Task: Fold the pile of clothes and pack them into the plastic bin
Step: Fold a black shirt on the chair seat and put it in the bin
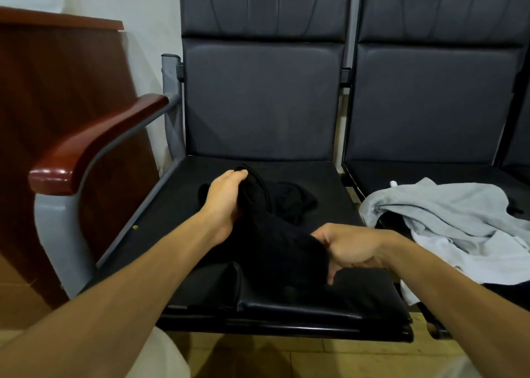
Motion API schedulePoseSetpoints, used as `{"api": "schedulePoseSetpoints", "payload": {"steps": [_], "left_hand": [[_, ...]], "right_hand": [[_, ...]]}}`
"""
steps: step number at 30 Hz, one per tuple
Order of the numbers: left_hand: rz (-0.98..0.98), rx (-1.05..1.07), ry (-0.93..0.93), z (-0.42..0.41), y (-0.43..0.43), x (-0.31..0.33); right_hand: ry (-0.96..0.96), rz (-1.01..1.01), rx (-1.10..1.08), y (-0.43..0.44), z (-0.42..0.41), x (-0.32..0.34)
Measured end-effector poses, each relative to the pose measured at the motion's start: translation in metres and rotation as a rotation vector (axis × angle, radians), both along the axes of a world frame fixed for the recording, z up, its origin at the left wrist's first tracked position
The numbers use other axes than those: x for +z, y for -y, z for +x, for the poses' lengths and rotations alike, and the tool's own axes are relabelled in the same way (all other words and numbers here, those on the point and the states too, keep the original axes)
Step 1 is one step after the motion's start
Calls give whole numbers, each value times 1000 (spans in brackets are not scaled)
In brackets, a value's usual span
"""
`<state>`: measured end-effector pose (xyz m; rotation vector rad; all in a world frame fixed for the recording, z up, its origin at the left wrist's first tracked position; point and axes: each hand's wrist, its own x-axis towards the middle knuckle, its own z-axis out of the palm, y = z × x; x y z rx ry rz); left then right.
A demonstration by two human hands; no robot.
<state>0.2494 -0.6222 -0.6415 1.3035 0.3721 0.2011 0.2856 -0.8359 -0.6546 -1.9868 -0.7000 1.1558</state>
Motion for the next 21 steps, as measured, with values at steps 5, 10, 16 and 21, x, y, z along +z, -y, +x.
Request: {"api": "schedulePoseSetpoints", "payload": {"steps": [5,10,16,21], "left_hand": [[161,-15,-32,-18,-10,6],[409,-248,-53,-32,-12,-5],[520,-625,-140,-46,-4,-14],[393,-759,-161,-50,-26,-15]], "right_hand": [[176,80,-370,-14,9,-8],[-64,105,-445,-37,1,-12],[-357,277,-531,-58,-1,-12],[-71,352,-784,-55,8,-9]]}}
